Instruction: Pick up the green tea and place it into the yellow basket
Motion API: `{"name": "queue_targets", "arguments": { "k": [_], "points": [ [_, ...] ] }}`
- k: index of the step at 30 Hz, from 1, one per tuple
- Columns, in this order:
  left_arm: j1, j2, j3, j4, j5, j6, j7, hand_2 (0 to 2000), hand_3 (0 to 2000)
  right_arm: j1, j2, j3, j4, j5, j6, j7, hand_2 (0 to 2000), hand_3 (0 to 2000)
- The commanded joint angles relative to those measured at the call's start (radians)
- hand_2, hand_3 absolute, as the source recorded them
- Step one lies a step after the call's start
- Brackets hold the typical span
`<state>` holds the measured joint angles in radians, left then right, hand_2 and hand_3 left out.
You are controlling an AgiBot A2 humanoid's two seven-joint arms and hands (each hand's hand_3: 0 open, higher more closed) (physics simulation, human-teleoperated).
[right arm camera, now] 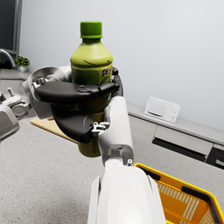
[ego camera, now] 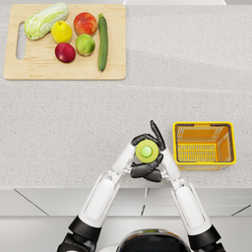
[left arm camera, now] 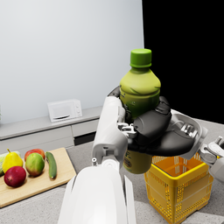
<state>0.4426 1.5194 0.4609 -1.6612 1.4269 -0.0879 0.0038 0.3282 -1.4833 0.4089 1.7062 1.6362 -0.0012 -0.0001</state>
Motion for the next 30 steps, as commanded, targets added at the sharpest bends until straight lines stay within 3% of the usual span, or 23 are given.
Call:
{"name": "queue_targets", "arguments": {
  "k": [1, 3, 4, 5, 6, 9, 10, 11, 12, 15, 16, 20, 24, 28, 30],
  "points": [
    [0.007, 0.001, 0.056, -0.016, 0.001, 0.017, -0.001, 2000, 2000, 0.039, -0.026, 0.015, -0.011, 0.023, 0.000, 0.000, 0, 0],
    [-0.003, -0.014, 0.076, -0.034, 0.001, 0.023, 0.001, 2000, 2000, 0.051, -0.032, 0.010, -0.013, 0.052, -0.002, 0.000, 0, 0],
    [-0.007, -0.024, 0.082, -0.045, 0.002, 0.005, 0.001, 2000, 2000, 0.050, -0.028, 0.001, -0.007, 0.060, 0.022, -0.001, 1361, 327],
    [-0.010, -0.038, 0.090, -0.054, 0.002, -0.003, 0.000, 2000, 2000, 0.056, -0.026, -0.001, -0.015, 0.066, 0.127, 0.000, 2000, 653],
    [-0.010, -0.047, 0.099, -0.057, 0.002, -0.014, -0.002, 2000, 2000, 0.057, -0.020, -0.001, -0.014, 0.070, 0.190, 0.005, 2000, 980],
    [-0.001, -0.064, 0.097, -0.057, 0.003, -0.032, -0.004, 2000, 2000, 0.068, -0.009, 0.014, -0.012, 0.078, 0.299, 0.006, 2000, 1960],
    [-0.004, -0.075, 0.098, -0.071, 0.002, -0.043, -0.003, 639, 1673, 0.073, -0.007, 0.015, -0.008, 0.078, 0.291, 0.003, 2000, 2000],
    [-0.002, -0.083, 0.097, -0.082, 0.002, -0.049, -0.004, 0, 1347, 0.074, -0.004, 0.018, -0.008, 0.079, 0.286, 0.004, 2000, 2000],
    [-0.008, -0.096, 0.085, -0.104, 0.002, -0.022, -0.004, 0, 1020, 0.080, -0.002, 0.011, -0.013, 0.079, 0.310, 0.002, 2000, 2000],
    [-0.044, -0.131, -0.019, -0.179, 0.000, 0.039, -0.003, 0, 40, 0.105, -0.014, -0.079, -0.006, 0.079, 0.242, 0.007, 2000, 2000],
    [-0.070, -0.155, -0.078, -0.209, 0.000, 0.053, -0.004, 0, 0, 0.119, -0.028, -0.147, 0.001, 0.080, 0.197, 0.007, 2000, 2000],
    [-0.164, -0.196, -0.273, -0.234, -0.002, 0.079, -0.004, 0, 0, 0.160, -0.022, -0.387, 0.024, 0.080, 0.144, 0.010, 2000, 2000],
    [-0.163, -0.182, -0.383, -0.213, -0.003, 0.085, -0.004, 0, 0, 0.149, -0.009, -0.538, 0.031, 0.080, 0.194, 0.004, 2000, 2000],
    [-0.138, -0.173, -0.433, -0.167, -0.003, 0.087, -0.004, 0, 0, 0.104, -0.014, -0.611, -0.022, 0.080, 0.207, 0.004, 2000, 2000],
    [-0.138, -0.170, -0.445, -0.159, -0.003, 0.088, -0.004, 0, 0, 0.085, -0.016, -0.600, -0.066, 0.079, 0.204, -0.137, 2000, 2000]
  ]
}}
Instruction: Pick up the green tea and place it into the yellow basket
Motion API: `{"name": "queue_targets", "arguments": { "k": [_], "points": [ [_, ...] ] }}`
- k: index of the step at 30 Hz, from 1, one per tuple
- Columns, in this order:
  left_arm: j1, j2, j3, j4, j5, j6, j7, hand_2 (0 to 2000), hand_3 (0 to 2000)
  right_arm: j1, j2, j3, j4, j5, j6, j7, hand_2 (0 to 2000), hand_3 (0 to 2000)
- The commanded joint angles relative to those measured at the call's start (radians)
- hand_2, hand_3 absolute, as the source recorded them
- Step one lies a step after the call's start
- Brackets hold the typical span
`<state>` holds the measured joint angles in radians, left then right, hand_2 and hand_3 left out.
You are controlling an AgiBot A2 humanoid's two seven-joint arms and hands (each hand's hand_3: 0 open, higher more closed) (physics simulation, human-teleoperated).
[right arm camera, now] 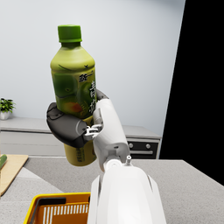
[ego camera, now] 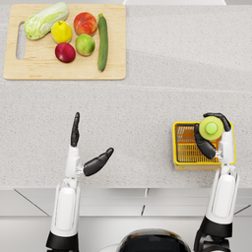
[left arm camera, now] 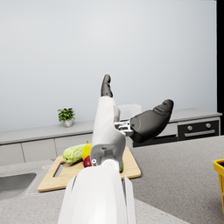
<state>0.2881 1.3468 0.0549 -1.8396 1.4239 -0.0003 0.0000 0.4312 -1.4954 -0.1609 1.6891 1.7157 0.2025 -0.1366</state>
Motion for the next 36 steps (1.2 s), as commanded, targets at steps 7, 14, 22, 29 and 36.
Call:
{"name": "queue_targets", "arguments": {
  "k": [7, 14, 22, 29, 36],
  "points": [
    [0.016, 0.012, -0.037, 0.040, 0.000, 0.000, 0.000, 0, 0, -0.014, 0.002, 0.009, -0.167, 0.000, -0.094, -0.192, 0, 1347],
    [0.222, 0.035, -0.062, 0.125, 0.000, 0.000, 0.000, 0, 0, 0.036, 0.023, 0.028, 0.041, 0.000, -0.192, 0.073, 0, 0],
    [0.292, 0.027, -0.228, 0.219, 0.000, 0.000, 0.000, 0, 0, 0.064, 0.037, -0.070, 0.027, 0.000, -0.202, 0.132, 0, 0],
    [0.252, 0.035, -0.235, 0.219, -0.001, 0.000, 0.000, 0, 0, 0.032, 0.031, -0.043, 0.014, 0.000, -0.202, 0.136, 0, 0],
    [0.248, 0.036, -0.244, 0.221, -0.001, 0.000, 0.000, 0, 0, 0.028, 0.031, -0.039, 0.011, 0.000, -0.202, 0.137, 0, 0]
  ]
}}
